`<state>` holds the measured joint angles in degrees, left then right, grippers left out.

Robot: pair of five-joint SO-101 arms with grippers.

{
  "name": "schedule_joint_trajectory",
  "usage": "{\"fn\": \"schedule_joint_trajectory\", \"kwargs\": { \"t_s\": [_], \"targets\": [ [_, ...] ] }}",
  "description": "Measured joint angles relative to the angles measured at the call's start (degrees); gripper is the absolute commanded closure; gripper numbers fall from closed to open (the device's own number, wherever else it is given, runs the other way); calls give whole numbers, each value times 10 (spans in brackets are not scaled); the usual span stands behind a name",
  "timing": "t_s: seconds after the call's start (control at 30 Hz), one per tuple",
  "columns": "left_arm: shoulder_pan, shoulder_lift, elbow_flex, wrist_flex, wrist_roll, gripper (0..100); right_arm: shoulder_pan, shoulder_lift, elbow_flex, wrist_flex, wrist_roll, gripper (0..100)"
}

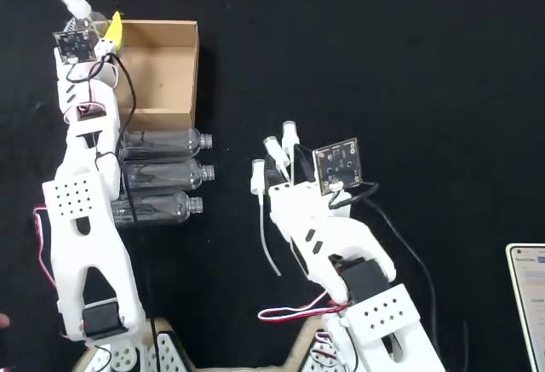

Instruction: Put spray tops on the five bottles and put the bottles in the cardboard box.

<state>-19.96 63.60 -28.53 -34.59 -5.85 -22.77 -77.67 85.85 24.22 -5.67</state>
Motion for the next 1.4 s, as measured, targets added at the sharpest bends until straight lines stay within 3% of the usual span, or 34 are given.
{"fn": "schedule_joint_trajectory", "kwargs": {
  "t_s": [0.57,0.73,1.1,1.27,1.4],
  "targets": [
    [-2,0,-1,0,38,711,0,0,0,0,0,829],
    [0,0,-1,0,-1,711,0,0,0,0,0,829],
    [0,0,-1,0,-11,711,0,0,0,0,0,829],
    [6,0,-1,0,-66,711,0,0,0,0,0,829],
    [7,0,-1,0,-55,707,0,0,0,0,0,829]
  ]
}}
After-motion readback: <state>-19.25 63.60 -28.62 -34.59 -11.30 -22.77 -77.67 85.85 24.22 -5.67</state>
